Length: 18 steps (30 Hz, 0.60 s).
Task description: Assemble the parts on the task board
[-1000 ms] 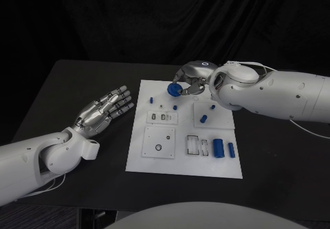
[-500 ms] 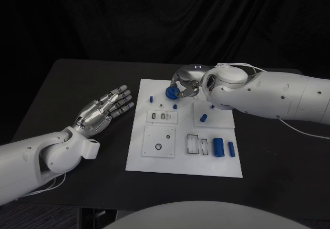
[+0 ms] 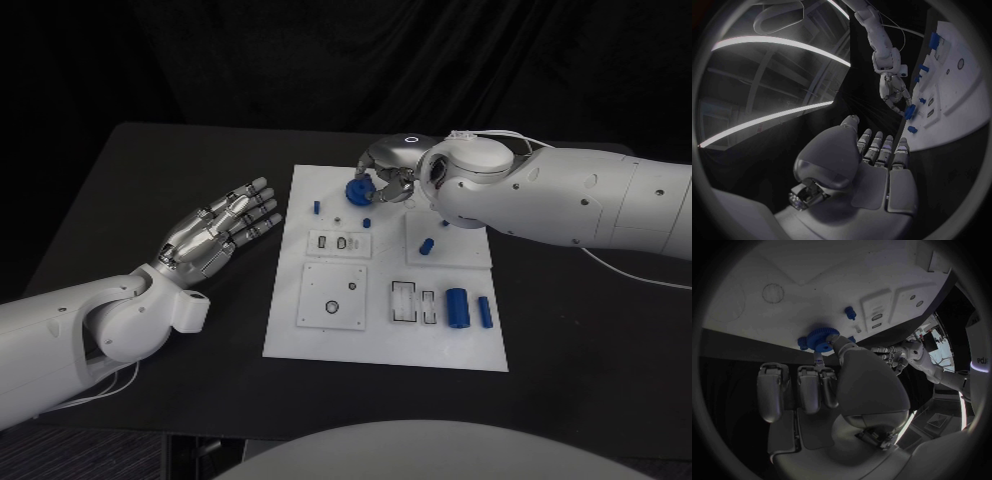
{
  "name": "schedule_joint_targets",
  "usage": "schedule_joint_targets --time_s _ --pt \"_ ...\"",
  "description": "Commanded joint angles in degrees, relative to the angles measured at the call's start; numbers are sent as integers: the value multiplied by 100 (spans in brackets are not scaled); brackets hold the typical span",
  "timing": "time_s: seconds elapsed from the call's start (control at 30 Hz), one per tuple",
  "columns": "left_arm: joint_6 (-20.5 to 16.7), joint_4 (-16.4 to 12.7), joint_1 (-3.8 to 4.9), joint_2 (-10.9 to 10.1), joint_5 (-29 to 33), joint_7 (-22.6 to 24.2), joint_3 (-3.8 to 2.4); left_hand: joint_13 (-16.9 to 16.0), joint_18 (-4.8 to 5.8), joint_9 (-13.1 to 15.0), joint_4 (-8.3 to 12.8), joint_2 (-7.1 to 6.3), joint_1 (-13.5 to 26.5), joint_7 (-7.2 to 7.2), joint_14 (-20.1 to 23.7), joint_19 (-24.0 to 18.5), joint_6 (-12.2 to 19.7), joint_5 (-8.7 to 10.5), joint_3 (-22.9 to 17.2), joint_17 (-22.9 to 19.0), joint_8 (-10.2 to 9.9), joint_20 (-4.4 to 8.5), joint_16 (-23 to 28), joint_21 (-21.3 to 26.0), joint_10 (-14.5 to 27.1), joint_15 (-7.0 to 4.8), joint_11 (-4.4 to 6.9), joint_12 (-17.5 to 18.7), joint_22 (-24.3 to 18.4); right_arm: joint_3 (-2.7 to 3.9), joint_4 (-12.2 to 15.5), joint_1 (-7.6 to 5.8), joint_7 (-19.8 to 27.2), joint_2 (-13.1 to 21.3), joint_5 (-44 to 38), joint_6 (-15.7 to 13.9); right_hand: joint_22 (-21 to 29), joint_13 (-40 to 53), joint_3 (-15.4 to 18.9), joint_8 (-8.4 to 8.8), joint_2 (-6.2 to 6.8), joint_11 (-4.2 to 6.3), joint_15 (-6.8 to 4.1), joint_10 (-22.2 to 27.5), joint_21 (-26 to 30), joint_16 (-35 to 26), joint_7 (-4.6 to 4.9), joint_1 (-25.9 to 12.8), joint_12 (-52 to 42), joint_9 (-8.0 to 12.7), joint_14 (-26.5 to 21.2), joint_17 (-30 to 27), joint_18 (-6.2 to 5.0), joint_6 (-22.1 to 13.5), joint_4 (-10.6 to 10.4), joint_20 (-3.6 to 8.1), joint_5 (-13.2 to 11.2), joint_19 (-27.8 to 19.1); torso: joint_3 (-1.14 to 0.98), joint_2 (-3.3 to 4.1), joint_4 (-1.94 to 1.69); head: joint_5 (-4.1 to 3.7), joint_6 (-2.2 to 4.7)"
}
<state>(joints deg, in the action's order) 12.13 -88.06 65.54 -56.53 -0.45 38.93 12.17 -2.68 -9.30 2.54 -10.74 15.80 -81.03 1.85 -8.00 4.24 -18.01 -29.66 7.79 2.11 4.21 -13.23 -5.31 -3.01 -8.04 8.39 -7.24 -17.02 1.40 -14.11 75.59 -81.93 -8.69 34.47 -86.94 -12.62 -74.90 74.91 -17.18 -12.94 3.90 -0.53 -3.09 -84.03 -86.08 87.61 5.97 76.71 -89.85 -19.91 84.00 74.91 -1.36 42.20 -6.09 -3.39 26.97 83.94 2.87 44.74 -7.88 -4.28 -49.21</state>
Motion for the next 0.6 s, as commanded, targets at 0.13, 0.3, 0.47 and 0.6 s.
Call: schedule_joint_targets --time_s 0.13,0.3,0.47,0.6 --pt "99 0 -8 10 24 501 -5 6 -16 -4 3 12 15 27 32 -6 16 -26 -46 -5 -21 -40 -18 15 49 -10 -9 23 -8 0 -19 19 -124 -23 -48 268 -1209 1464 -102 381 77 22 1 -545 114 -95 -55 -7 12 156 445 1146 -27 -305 32 -2 -115 225 2 -2 -5 1 -3" --pt "109 7 -9 11 24 493 -5 5 -16 -4 5 11 19 32 32 -6 19 -25 -49 -5 -22 -41 -19 15 50 -9 -8 22 -9 0 -27 24 -144 -26 -48 348 -1151 1273 -140 733 93 60 -27 -321 232 -183 -103 21 136 497 402 1061 -60 -933 103 25 -172 146 3 -2 -4 0 -6" --pt "118 18 -9 12 24 485 -5 5 -16 -4 5 11 19 32 32 -6 19 -25 -49 -5 -22 -41 -19 15 50 -9 -8 22 -9 0 -26 27 -103 -6 -48 315 -1127 1223 -138 864 91 69 -34 -263 287 -217 -119 4 171 698 383 1031 -74 -1281 117 34 -250 111 4 -3 -5 0 -8" --pt "126 28 -10 15 24 482 -5 5 -16 -4 5 11 19 32 32 -6 19 -25 -49 -5 -22 -41 -19 15 50 -9 -8 22 -9 0 -20 27 -61 13 -48 248 -1122 1218 -140 896 86 76 -38 -255 299 -227 -130 5 176 748 378 1022 -77 -1368 123 37 -269 104 6 -6 -3 -1 -18"
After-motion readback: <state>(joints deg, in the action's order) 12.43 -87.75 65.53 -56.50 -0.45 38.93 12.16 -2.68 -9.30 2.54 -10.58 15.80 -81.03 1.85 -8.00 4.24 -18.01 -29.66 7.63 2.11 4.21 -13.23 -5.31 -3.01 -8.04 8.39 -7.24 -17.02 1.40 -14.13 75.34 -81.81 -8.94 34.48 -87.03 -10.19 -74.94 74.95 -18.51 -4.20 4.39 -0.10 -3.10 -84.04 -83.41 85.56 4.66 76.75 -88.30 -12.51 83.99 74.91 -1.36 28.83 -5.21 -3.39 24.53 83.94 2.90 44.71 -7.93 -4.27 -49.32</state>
